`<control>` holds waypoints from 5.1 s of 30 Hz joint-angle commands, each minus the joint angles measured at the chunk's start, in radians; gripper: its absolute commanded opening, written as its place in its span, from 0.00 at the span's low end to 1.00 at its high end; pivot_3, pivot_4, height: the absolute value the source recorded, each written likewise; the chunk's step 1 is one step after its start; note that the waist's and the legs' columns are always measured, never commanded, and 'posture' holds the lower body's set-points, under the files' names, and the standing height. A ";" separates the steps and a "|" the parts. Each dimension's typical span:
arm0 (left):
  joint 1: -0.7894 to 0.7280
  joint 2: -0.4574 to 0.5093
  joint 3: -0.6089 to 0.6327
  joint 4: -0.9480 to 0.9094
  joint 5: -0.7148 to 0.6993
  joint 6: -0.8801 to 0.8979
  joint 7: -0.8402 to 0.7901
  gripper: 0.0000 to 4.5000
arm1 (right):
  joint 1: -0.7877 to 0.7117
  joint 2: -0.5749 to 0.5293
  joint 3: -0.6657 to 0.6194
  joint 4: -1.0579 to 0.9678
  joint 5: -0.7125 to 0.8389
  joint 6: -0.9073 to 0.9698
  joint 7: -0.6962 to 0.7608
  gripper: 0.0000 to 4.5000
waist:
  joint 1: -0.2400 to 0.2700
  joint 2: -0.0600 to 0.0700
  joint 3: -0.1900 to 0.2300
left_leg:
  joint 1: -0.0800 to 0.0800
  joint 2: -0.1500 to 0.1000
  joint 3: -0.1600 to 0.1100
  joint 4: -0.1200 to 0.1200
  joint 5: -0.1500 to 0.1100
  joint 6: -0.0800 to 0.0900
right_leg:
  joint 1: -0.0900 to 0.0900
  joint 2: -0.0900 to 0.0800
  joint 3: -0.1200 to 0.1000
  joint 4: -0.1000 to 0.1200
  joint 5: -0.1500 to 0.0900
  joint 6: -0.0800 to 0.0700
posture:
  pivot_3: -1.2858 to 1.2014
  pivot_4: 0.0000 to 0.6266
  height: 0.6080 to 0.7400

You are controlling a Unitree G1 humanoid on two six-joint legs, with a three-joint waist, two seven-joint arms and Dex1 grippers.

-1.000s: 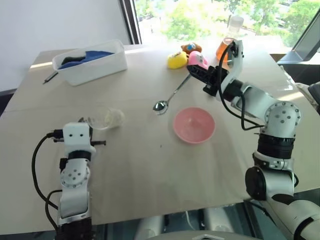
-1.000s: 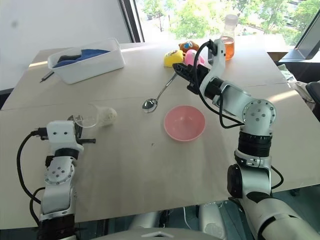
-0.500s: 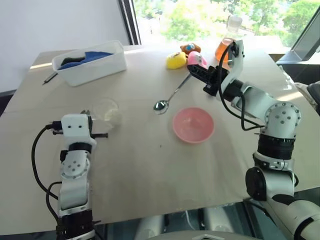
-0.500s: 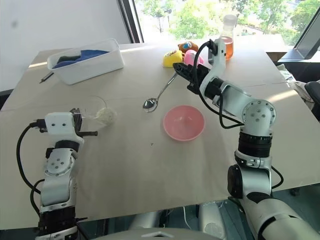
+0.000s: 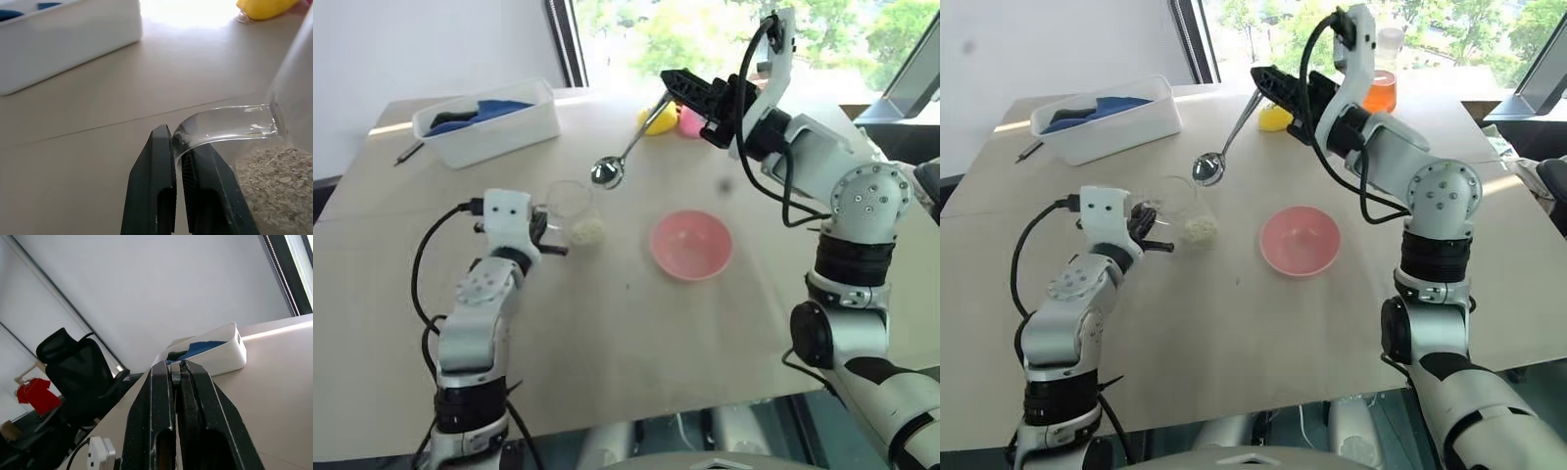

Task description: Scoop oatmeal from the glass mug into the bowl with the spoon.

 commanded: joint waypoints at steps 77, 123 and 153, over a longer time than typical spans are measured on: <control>-0.225 -0.011 -0.157 0.592 0.018 -0.673 -0.270 0.01 | -0.088 0.281 -0.587 0.086 0.126 0.281 -0.619 0.00 | 0.003 0.000 0.000 | 0.001 -0.005 -0.002 0.003 0.001 0.000 | 0.000 -0.004 0.000 0.007 0.000 0.000 | 0.52 0.24 1.00; -0.259 -0.036 -0.162 0.691 0.015 -0.715 -0.282 0.01 | 0.284 -0.343 -0.137 -0.007 0.725 -0.033 -0.656 0.00 | 0.005 0.000 0.000 | 0.001 -0.004 0.000 0.004 0.001 0.001 | 0.002 -0.003 0.000 0.004 0.000 0.000 | 0.52 0.24 1.00; -0.235 -0.027 -0.152 0.674 0.009 -0.711 -0.266 0.01 | 0.128 -0.585 0.264 -0.321 -0.217 -0.034 0.322 0.00 | 0.011 0.000 0.000 | 0.000 -0.002 -0.005 0.003 0.000 0.001 | 0.004 -0.003 -0.004 -0.001 0.000 0.001 | 0.52 0.24 1.00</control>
